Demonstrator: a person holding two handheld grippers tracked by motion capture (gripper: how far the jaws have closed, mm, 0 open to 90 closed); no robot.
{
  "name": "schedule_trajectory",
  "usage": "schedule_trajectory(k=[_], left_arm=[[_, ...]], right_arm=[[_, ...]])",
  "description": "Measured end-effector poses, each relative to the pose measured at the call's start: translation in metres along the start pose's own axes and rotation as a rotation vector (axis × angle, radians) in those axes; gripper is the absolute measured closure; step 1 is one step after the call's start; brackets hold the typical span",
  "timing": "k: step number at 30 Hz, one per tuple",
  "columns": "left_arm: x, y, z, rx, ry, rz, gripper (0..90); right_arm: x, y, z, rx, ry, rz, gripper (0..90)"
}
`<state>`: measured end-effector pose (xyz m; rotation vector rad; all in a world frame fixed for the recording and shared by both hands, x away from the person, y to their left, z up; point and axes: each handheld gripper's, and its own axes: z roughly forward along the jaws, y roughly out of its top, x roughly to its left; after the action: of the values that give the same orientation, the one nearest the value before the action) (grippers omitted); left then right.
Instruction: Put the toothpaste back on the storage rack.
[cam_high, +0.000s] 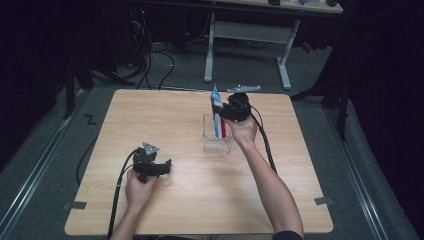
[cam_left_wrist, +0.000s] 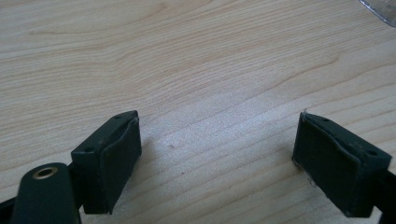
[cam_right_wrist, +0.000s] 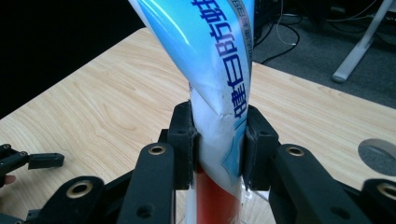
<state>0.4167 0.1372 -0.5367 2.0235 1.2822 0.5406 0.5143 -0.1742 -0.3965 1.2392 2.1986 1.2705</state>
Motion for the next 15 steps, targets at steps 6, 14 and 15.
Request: schedule_trajectory(k=[6,14,15], left_arm=[[0.000,0.000,0.000,0.000,0.000,0.000,15.5],[0.000,0.000,0.000,0.000,0.000,0.000,15.5],[0.000,0.000,0.000,0.000,0.000,0.000,15.5]], right_arm=[[-0.002,-0.006,0.003,0.014,-0.002,0.008,69.4],[-0.007,-0.015,0.001,0.034,-0.003,0.030,69.3],[-0.008,-0.015,0.001,0.038,-0.006,0.031,69.3]])
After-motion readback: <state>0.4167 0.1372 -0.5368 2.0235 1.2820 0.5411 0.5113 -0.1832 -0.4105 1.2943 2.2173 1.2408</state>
